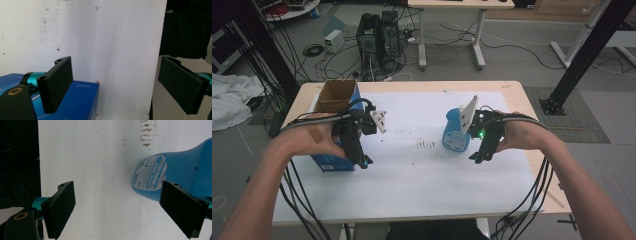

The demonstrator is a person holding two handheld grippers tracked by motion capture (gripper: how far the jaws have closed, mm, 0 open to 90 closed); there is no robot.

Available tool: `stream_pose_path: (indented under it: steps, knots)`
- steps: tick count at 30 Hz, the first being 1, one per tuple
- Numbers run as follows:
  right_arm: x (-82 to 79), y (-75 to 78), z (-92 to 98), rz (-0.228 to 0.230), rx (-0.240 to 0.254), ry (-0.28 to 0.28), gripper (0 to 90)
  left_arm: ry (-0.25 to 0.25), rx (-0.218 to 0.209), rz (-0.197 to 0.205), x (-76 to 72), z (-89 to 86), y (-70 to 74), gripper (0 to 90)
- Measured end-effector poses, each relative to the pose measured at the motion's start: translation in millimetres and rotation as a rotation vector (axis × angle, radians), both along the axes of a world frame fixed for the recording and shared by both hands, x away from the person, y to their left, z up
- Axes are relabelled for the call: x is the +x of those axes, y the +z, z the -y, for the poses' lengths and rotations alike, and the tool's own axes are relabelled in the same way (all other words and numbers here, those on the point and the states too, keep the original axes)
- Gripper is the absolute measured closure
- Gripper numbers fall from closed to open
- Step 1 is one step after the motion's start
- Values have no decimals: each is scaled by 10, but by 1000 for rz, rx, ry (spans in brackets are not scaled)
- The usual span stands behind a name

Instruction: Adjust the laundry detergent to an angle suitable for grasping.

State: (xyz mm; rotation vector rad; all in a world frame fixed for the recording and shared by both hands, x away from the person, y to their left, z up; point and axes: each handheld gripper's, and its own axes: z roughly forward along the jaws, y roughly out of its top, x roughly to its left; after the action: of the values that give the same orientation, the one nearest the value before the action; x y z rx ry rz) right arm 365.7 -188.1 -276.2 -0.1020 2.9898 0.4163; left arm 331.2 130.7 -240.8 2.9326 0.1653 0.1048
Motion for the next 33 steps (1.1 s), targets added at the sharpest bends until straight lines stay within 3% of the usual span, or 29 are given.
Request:
stream_pose_path:
  steps: [1,3,9,10,12,13,16,17,18,23,24,25,33]
  knots:
    - [-25,-5,-10,-15,15,-37,125,0,-2,0,-4,-2,-2,127]
    - [-26,-8,-14,-14,19,-44,125,5,-3,1,-5,-5,-7,127]
    - [-29,-10,-11,-11,16,-47,125,6,1,0,5,-13,-24,127]
    - [1,0,-2,1,0,-1,125,5,-3,2,8,-17,-24,127]
    - [3,1,-2,1,0,1,125,6,-4,0,9,-18,-24,127]
    - [-26,-6,-11,-8,19,-47,125,5,-3,0,11,-19,-23,127]
    - [-26,-14,-12,-9,12,-47,125,5,-3,0,14,-18,-23,127]
    - [1,-7,-1,5,-6,-1,125,6,-1,1,9,-11,-26,127]
    - [-33,-10,-7,-10,13,-49,125,6,-1,1,9,-11,-26,127]
    - [-51,-9,5,-2,17,-47,125,9,3,-4,13,1,-41,127]
    - [-28,1,17,12,-2,-5,125,8,3,-7,12,4,-43,127]
    - [-65,-3,14,-5,17,-46,125,5,2,-8,14,5,-48,127]
    - [-77,6,25,0,18,-47,125,6,0,-7,14,7,-64,127]
